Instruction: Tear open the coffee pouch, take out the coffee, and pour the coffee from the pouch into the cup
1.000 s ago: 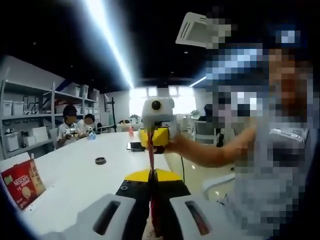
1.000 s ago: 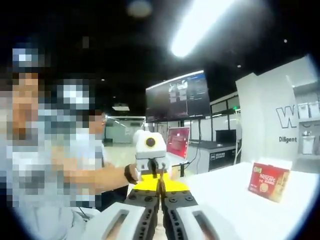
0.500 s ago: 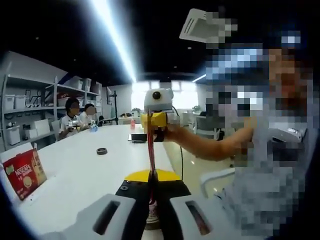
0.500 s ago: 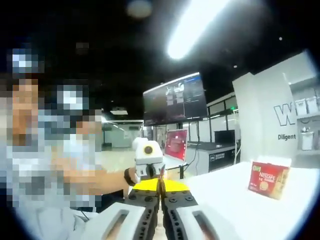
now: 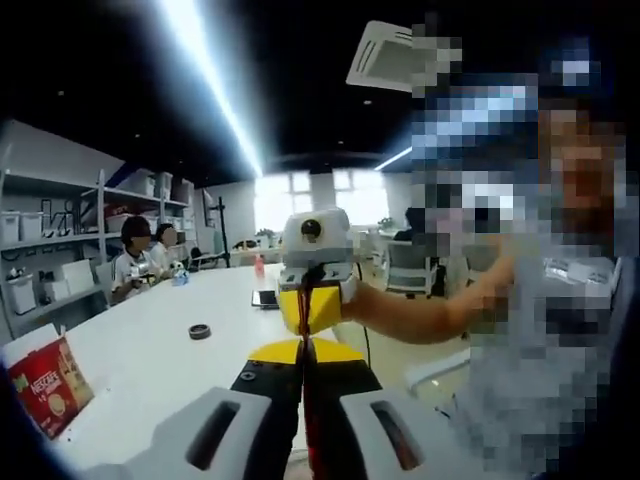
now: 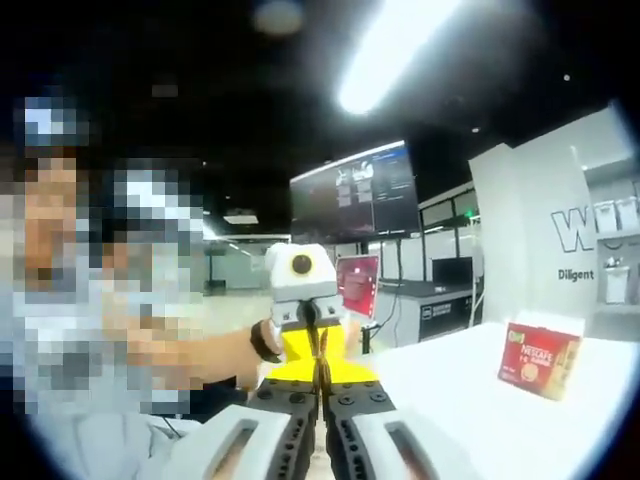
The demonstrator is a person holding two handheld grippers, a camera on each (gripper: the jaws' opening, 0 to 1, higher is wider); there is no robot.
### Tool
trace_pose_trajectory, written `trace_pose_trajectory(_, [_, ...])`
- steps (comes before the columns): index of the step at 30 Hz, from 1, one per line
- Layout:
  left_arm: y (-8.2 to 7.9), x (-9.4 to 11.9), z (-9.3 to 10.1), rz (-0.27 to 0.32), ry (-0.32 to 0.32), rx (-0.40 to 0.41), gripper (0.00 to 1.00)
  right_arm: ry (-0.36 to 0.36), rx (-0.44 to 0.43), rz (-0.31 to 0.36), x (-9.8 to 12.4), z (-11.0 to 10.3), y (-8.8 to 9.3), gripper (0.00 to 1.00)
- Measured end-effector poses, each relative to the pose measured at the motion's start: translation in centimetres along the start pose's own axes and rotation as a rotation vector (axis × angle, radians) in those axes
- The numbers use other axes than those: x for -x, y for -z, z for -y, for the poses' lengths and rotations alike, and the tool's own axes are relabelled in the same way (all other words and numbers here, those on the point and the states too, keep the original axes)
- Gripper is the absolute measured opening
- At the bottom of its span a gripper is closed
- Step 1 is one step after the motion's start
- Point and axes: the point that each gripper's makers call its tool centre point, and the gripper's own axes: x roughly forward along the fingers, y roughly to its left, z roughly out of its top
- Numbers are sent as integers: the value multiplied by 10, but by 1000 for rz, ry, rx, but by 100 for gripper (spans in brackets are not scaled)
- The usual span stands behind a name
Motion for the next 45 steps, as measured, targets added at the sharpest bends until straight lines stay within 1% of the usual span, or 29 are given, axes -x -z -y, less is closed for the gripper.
trace_pose_trajectory(7, [25,15,2,-24,-8,18,4,0,-13,16,2,3,-2,2])
trace_pose_trajectory(9, [34,23,1,-41,-19,24,4,2,-14,20,2,3,-2,2])
trace_pose_trajectory(12, [44,35,-2,-63,-38,44,4,8,-17,36,5,6,-5,2])
trace_pose_trajectory(13, [44,38,-3,-57,-43,45,4,14,-15,47,6,8,-8,2])
trace_pose_trajectory(14, [43,42,-4,-50,-46,64,4,12,-27,78,8,8,-13,2])
trace_pose_trajectory(16, [45,46,-5,-46,-52,74,4,10,-29,81,10,9,-15,2])
trace_pose_trajectory(21, [41,49,-6,-27,-54,75,4,16,-21,62,6,10,-10,2])
trace_pose_trajectory(26, [39,51,-8,-13,-58,70,4,10,-34,109,8,10,-15,2])
trace_pose_trajectory(29, [40,53,-9,-10,-59,70,4,29,-20,109,8,10,-11,2])
trace_pose_trajectory(31, [39,50,-6,-8,-61,71,7,20,-39,137,9,11,-14,2])
trace_pose_trajectory(34, [39,43,-3,-11,-40,76,12,21,-40,140,7,10,-13,2])
trace_pose_trajectory(35, [41,39,-1,-28,-36,71,12,20,-40,140,7,10,-13,2])
trace_pose_trajectory(36, [43,36,1,-42,-39,64,6,17,-39,141,6,9,-13,2])
trace_pose_trajectory(38, [47,34,2,-68,-44,42,4,19,-31,130,5,9,-11,2])
trace_pose_trajectory(39, [48,34,-2,-72,-72,21,4,21,-31,127,6,9,-10,2])
trace_pose_trajectory(40, [47,34,-1,-64,-67,23,4,21,-33,130,7,9,-11,2])
trace_pose_trajectory(41, [45,32,4,-47,-36,36,5,23,-34,132,8,9,-11,2])
trace_pose_trajectory(42, [45,31,5,-43,-33,44,8,24,-34,132,8,9,-11,2])
trace_pose_trajectory(44, [45,27,6,-33,-34,49,21,26,-33,135,10,10,-12,2])
trace_pose_trajectory(45, [45,25,6,-36,-34,50,13,25,-34,136,11,10,-12,2])
